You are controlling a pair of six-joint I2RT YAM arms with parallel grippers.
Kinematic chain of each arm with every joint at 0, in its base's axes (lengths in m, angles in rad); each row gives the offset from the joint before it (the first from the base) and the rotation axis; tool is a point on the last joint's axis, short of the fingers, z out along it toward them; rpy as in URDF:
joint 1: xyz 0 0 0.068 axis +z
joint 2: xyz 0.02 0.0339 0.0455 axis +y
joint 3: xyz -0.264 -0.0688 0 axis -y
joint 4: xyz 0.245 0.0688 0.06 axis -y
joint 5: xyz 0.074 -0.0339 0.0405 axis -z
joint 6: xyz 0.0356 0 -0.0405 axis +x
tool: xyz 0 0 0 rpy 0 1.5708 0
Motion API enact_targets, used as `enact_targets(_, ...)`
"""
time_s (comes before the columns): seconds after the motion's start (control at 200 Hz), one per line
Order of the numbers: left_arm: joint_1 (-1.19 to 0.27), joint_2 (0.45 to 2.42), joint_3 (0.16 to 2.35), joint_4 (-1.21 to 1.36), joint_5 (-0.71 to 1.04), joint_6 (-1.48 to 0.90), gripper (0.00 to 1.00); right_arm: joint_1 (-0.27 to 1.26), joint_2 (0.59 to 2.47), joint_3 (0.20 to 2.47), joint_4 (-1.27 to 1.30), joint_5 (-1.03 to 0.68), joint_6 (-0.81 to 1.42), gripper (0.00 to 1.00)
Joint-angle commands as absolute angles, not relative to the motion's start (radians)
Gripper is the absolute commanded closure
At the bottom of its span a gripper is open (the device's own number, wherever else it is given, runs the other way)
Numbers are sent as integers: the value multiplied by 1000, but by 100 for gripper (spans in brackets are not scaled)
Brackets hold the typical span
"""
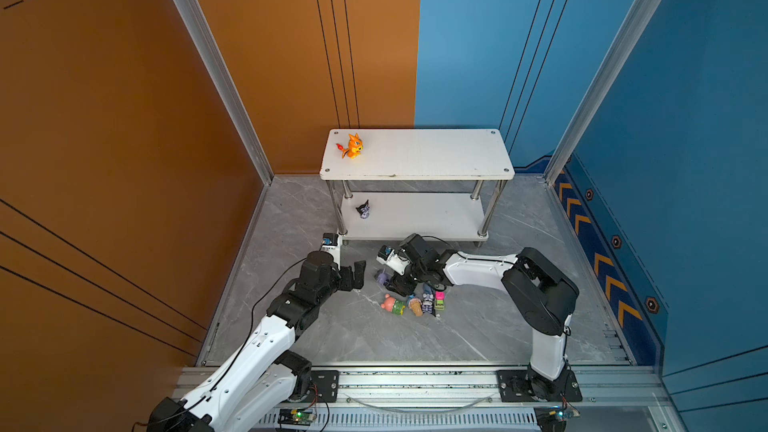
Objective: Place and organize the plastic toys onto the shelf
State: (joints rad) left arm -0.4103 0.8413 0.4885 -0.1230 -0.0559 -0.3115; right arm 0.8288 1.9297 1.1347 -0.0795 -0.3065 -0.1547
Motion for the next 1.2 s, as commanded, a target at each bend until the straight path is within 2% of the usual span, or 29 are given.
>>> enact_targets(0.0, -400, 833, 472, -114, -50, -318, 0, 836, 1952, 1165, -117, -268, -170, 41)
enact_targets(0.726, -397, 854, 460, -87, -21, -308, 0, 767, 2031, 1211, -90, -96, -65, 45)
enact_targets(0.896, -424, 926, 471, -65, 18, -292, 1, 754, 1961, 1142, -58, -186, -59, 45)
enact_targets(1.191, -575, 1090, 528, -81, -89, -304, 1, 740, 1746, 1009, -136, -202, 0, 44)
